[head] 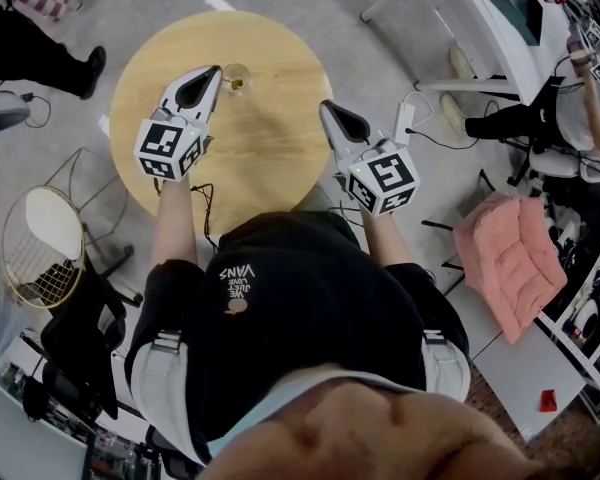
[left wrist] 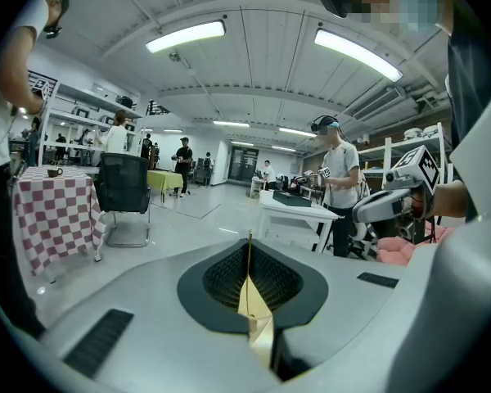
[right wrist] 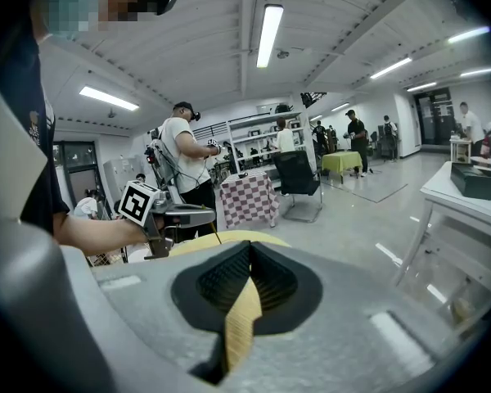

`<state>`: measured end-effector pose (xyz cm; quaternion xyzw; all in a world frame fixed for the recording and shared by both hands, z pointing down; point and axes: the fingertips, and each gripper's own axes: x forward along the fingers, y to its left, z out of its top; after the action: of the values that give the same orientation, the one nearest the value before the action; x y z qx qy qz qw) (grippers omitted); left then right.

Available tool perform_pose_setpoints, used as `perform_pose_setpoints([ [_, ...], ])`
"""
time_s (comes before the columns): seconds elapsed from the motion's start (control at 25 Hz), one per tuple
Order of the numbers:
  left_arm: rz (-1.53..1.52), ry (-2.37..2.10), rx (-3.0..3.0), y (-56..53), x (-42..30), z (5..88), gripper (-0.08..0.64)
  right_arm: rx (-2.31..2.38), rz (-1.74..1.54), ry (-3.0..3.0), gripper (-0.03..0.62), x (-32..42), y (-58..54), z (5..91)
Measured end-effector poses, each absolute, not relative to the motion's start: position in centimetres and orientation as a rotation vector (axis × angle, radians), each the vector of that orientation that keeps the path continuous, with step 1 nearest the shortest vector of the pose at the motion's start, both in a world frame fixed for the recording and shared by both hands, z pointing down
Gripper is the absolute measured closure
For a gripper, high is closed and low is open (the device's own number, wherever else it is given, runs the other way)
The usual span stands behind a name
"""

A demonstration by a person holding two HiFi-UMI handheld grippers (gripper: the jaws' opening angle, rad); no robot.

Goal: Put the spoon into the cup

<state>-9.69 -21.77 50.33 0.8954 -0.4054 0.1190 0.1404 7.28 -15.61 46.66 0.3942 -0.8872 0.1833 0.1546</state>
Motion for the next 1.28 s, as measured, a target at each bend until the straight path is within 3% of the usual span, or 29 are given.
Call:
perform_pose_setpoints([
  [1.28, 0.393, -1.152, 2.511, -22.4, -9.9, 54.1, 0.549, 1.097, 0.554, -2.54, 0.594, 6.5, -15.0, 47.6],
])
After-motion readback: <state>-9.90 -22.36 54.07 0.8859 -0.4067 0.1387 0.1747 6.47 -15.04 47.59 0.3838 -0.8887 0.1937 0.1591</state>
